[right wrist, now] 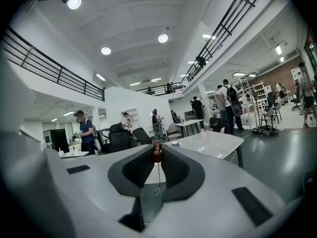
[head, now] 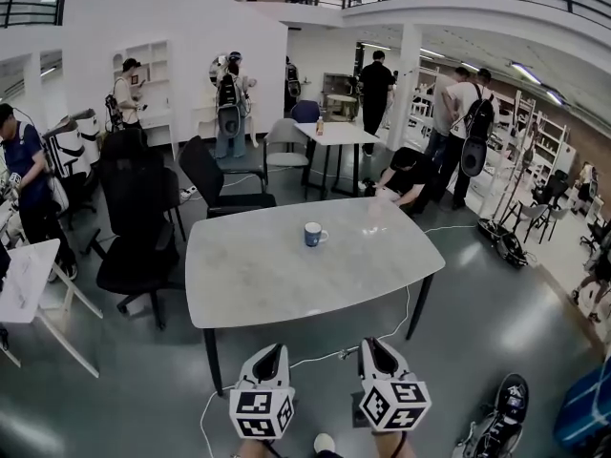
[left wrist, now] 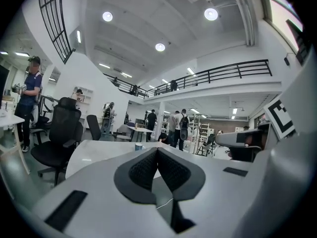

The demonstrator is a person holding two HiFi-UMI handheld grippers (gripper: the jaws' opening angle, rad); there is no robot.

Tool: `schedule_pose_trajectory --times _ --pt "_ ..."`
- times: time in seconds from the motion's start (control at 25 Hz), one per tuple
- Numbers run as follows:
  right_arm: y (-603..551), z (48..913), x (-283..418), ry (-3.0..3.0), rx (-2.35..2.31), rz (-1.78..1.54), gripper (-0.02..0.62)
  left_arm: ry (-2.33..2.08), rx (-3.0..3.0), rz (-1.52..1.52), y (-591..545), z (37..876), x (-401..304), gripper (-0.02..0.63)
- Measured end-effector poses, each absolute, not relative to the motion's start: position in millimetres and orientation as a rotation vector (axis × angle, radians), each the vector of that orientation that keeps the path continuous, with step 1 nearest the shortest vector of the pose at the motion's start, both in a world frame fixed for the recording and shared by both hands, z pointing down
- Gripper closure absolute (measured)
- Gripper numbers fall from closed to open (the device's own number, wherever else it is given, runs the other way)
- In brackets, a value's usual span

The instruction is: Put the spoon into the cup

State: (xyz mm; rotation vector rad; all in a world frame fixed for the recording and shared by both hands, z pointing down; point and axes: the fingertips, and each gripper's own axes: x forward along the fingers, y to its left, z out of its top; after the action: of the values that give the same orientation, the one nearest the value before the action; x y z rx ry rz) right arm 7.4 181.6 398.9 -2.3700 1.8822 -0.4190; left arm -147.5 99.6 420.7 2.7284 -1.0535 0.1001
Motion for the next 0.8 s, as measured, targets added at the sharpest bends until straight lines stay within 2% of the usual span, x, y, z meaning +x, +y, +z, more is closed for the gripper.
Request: schedule_pose_trajectory --times 0.4,0.8 --pt "118.7 399.0 89.5 1.954 -2.315 -0.413 0.532 -1.126 2.704 0.093 39.8 418.8 -66.6 0.588" --pt "63.3 401.0 138.9 2.011 -2.249 -0.452 0.532 -1.221 2.661 0.122 -7.7 418.0 -31.8 0.588"
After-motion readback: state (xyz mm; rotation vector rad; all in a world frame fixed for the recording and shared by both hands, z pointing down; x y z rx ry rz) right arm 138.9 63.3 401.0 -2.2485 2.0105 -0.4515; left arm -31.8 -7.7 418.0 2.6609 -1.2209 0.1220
